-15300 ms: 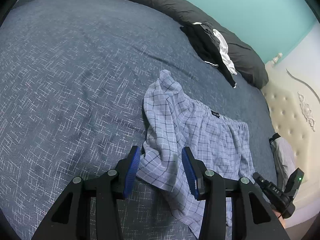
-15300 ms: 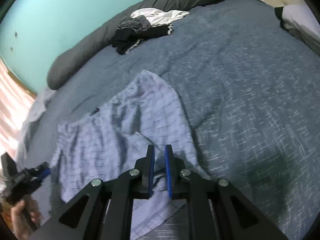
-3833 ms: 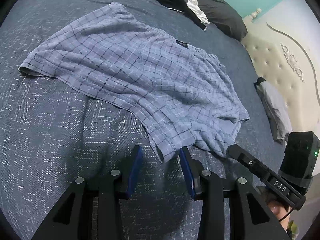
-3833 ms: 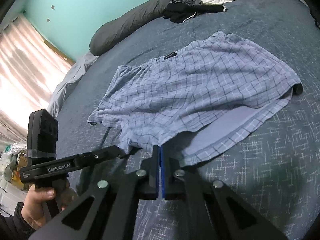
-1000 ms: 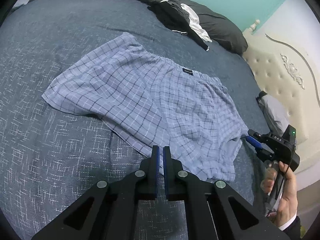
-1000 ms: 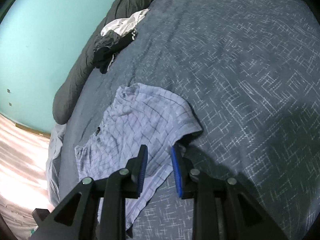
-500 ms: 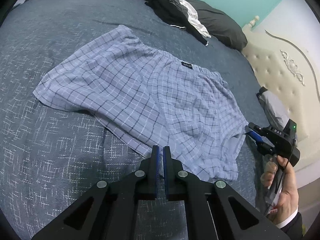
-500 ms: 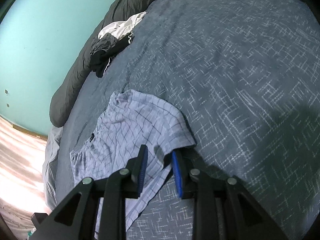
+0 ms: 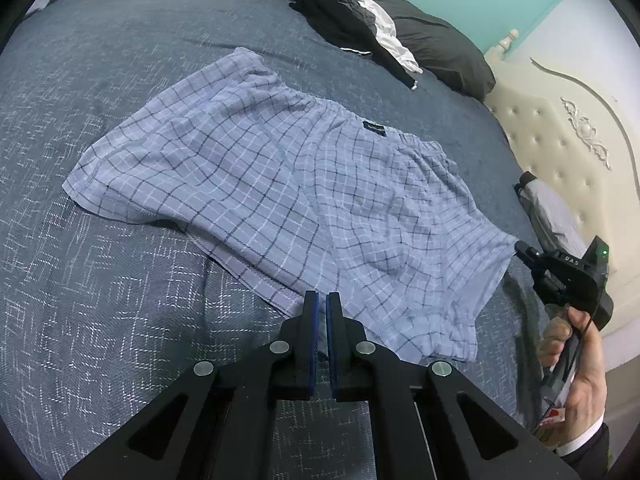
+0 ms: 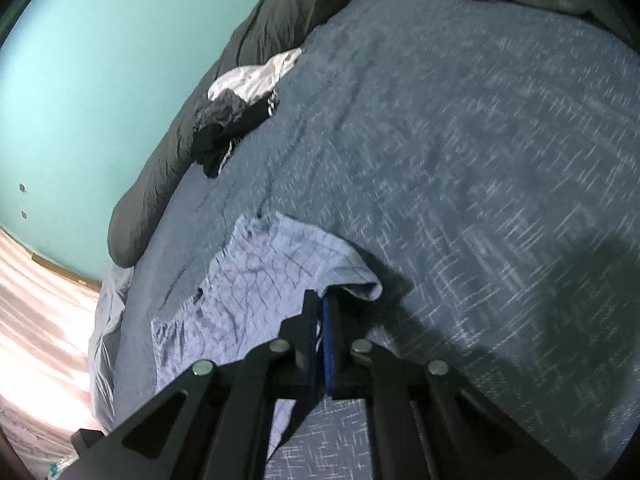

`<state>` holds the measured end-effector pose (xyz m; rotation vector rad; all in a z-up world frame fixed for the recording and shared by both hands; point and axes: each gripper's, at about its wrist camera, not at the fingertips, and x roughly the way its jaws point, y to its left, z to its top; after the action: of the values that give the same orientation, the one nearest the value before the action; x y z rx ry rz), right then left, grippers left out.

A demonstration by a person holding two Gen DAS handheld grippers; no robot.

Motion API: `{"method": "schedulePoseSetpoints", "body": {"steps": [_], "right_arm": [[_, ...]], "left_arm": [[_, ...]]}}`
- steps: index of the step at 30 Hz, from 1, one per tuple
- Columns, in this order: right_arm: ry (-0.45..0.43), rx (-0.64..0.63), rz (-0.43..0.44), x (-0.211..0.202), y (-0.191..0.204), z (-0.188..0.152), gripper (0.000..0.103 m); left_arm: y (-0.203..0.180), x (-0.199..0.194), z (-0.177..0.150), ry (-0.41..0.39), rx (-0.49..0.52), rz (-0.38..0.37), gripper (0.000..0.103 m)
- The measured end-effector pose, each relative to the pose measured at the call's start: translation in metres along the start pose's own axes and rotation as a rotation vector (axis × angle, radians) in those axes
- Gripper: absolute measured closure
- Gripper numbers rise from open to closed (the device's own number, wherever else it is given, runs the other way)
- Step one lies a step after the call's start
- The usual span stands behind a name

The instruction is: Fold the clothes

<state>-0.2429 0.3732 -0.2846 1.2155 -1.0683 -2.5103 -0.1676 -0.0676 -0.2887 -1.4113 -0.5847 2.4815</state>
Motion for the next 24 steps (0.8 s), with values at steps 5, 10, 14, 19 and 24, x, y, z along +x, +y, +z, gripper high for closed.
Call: {"method": "schedulePoseSetpoints", "body": {"steps": [5, 10, 14, 19, 24], "right_arm": [[0.002, 0.019, -0.005, 0.001, -0.005, 0.001, 0.1], [0.041, 0.049, -0.036, 0.014, -0.02, -0.001, 0.1], [0.057, 0.091, -0.043, 0.016, -0.027, -0.001, 0.098], [0.014, 0.071, -0.094, 0.001, -0.02, -0.002, 0.096], [0.011, 0.04, -0.056, -0.009, -0.003, -0.01, 0.091]], "left_arm": [[-0.001, 0.002, -0.001, 0.006, 0.007, 0.003, 0.099], [0.0, 0.003, -0.001, 0.01, 0.005, 0.004, 0.099], [0.0, 0.003, -0.001, 0.011, 0.005, 0.003, 0.099], [0.0, 0.002, 0.0, 0.006, 0.004, 0.003, 0.099], [-0.002, 0.003, 0.0, 0.007, 0.005, 0.004, 0.099]]}}
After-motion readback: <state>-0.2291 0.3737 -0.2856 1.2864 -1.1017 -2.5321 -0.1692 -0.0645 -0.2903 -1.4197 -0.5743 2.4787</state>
